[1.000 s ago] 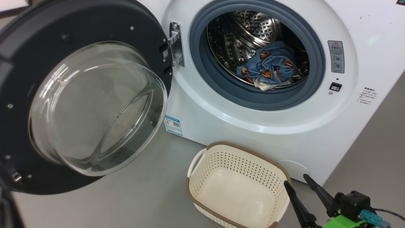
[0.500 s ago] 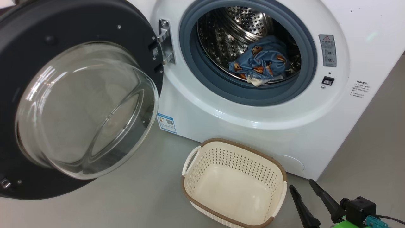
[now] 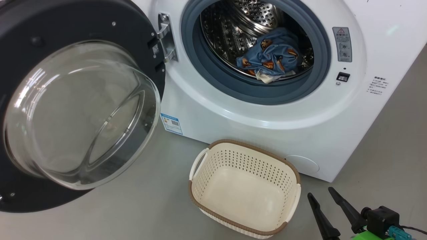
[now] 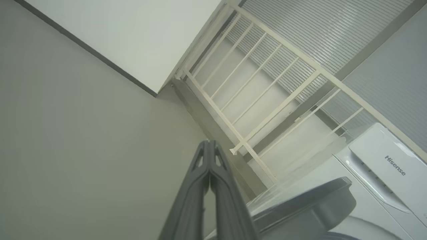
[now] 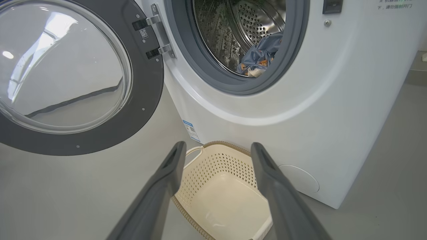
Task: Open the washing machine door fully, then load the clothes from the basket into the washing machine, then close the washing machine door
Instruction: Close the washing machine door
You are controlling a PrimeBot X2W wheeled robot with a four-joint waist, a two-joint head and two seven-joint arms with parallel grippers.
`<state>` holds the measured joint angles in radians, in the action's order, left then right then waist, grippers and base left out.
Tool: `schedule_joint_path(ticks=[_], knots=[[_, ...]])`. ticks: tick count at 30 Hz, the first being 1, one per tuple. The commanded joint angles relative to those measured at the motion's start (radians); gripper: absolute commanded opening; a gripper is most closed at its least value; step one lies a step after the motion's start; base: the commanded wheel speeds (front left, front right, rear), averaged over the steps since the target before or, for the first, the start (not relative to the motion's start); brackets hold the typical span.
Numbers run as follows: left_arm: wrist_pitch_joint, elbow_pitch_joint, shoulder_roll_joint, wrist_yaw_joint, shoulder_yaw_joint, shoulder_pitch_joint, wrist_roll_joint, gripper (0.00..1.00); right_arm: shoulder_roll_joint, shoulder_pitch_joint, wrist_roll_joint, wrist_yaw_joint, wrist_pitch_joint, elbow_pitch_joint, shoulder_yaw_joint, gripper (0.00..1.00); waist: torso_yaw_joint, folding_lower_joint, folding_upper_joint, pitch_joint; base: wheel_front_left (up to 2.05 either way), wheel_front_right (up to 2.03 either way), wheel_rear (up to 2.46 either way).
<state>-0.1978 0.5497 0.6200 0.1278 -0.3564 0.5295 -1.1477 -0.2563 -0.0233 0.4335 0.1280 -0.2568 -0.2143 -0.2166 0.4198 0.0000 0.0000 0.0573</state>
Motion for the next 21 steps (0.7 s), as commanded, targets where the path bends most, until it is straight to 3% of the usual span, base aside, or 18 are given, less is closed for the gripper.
schedule_joint_path(ticks=[1,8,21], knots=[[-0.023,-0.004,0.077,0.003,-0.019,0.050,-0.015,0.00,-0.013,0.002,-0.008,0.003,-0.005,0.027,-0.019,1.00,-0.001,0.0000,0.0000,0.004,0.00,0.00,0.00],[-0.323,0.161,0.134,0.003,0.059,0.124,-0.115,0.00,-0.017,0.009,-0.010,0.003,-0.005,0.031,-0.020,1.00,-0.010,0.0000,0.0000,0.025,0.00,0.00,0.00],[-0.533,0.132,0.122,0.003,0.126,0.109,-0.193,0.00,-0.021,0.016,-0.010,0.003,-0.005,0.028,-0.015,1.00,-0.020,0.0000,0.0000,0.037,0.00,0.00,0.00]])
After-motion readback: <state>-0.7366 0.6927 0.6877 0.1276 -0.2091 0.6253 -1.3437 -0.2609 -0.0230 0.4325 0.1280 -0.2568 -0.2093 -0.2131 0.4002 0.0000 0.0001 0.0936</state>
